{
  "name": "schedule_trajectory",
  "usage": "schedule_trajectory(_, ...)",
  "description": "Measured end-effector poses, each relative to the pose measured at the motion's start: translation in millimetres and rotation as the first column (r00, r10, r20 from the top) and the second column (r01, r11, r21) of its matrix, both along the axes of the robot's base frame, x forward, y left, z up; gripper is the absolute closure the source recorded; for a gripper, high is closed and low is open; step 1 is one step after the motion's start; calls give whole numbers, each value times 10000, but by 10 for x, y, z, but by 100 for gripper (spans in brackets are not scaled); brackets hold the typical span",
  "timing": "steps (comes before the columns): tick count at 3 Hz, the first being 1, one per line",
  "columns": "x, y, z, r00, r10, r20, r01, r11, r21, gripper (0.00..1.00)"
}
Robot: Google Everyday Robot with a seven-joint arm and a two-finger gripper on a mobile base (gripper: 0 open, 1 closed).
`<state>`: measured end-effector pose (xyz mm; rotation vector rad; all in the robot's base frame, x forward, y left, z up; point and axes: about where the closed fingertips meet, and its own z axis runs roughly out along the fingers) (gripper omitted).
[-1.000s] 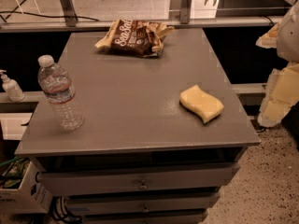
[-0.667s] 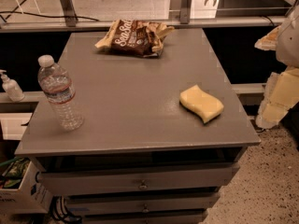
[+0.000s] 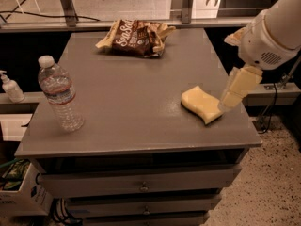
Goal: Move brown chip bag near water bottle
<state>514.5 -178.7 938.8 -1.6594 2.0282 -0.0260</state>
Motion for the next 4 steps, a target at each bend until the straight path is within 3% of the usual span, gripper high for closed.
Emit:
schedule_trajectory(1, 541, 301, 40, 9956, -148, 920, 72, 9966, 825, 0)
schedule_trajectory(2, 1030, 586, 118, 9852, -942, 1432, 658, 9793, 1913, 0)
schedule_trajectory(3, 1030, 587, 118, 9852, -941, 1432, 657, 9793, 1912, 0)
schedule_trajectory(4, 1096, 631, 86, 9807, -1122, 1598, 725, 9691, 2357, 0)
